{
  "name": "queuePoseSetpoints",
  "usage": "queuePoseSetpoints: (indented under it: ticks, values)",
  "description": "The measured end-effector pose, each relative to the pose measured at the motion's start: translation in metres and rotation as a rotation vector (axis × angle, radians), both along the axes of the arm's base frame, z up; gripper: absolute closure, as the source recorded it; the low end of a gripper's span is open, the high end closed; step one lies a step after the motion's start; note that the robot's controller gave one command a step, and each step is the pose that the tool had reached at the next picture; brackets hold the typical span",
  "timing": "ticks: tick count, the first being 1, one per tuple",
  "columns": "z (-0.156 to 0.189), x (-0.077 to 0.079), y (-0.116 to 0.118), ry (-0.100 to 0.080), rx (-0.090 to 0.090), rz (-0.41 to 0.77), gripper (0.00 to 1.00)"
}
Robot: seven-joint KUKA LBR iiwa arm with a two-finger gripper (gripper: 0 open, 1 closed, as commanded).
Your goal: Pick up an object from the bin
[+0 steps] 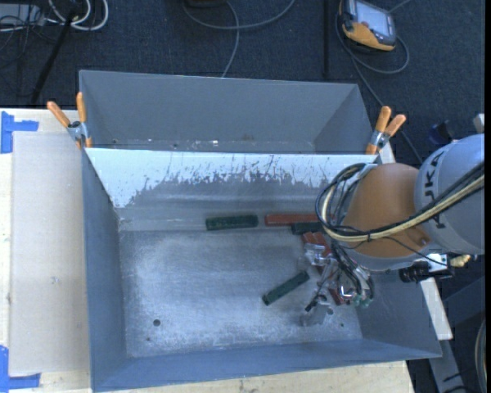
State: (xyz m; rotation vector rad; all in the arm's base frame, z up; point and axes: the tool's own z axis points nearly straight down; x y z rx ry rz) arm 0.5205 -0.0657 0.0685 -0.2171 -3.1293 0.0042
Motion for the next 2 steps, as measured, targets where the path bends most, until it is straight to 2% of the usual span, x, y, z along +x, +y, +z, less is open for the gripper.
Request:
queuePoseSetpoints:
  ticks: [1, 2]
  values:
    - [0.0009, 0.0064, 0.0607, -0.004, 0.005, 0.184, 0.0]
    - [0.0016, 0.0068, 0.0588, -0.005, 0.003, 0.178, 1.0]
